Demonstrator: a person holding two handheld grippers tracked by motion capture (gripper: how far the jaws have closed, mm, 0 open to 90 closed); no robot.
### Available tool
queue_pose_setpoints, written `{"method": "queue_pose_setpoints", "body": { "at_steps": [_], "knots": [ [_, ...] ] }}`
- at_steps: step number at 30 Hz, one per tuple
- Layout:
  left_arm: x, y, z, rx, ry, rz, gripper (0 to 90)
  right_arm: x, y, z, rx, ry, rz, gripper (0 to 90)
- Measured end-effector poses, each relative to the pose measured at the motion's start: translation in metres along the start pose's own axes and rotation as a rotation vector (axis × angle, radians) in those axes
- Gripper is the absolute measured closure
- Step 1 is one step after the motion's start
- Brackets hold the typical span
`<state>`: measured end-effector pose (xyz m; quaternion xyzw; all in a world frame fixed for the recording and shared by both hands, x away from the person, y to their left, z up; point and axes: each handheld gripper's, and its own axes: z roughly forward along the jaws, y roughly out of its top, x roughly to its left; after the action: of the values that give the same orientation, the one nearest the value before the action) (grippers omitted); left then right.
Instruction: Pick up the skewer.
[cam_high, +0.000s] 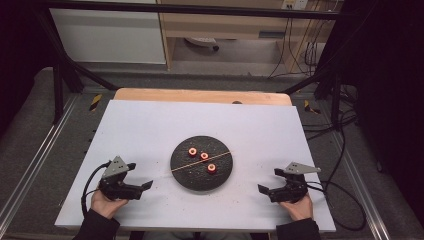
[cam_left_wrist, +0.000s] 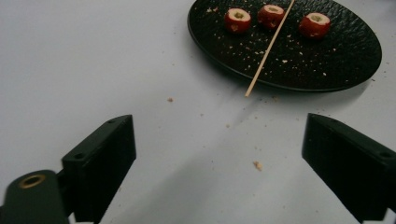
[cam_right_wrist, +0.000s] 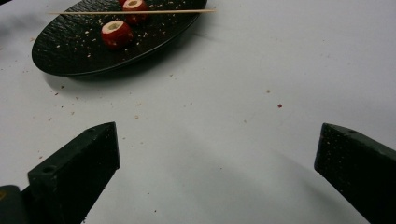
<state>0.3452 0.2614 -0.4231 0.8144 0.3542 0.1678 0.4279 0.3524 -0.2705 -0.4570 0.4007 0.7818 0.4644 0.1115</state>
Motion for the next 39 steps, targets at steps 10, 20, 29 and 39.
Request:
{"method": "queue_pose_setpoints", "body": {
  "at_steps": [10, 20, 29, 39],
  "knots": [
    [-0.011, 0.024, 0.010, 0.004, -0.016, 0.034, 34.7, 0.000, 0.000, 0.001, 0.003, 0.000, -0.001, 1.0],
    [-0.019, 0.040, 0.027, 0.005, -0.026, 0.043, 59.9, 0.000, 0.000, 0.001, 0.010, -0.006, -0.007, 1.0],
    [-0.026, 0.054, 0.041, 0.019, -0.030, 0.061, 79.3, 0.001, -0.001, 0.001, 0.013, -0.007, -0.002, 1.0],
    [-0.032, 0.062, 0.062, 0.050, -0.053, 0.067, 89.5, 0.000, -0.001, 0.001, 0.016, -0.008, -0.005, 1.0]
  ]
}}
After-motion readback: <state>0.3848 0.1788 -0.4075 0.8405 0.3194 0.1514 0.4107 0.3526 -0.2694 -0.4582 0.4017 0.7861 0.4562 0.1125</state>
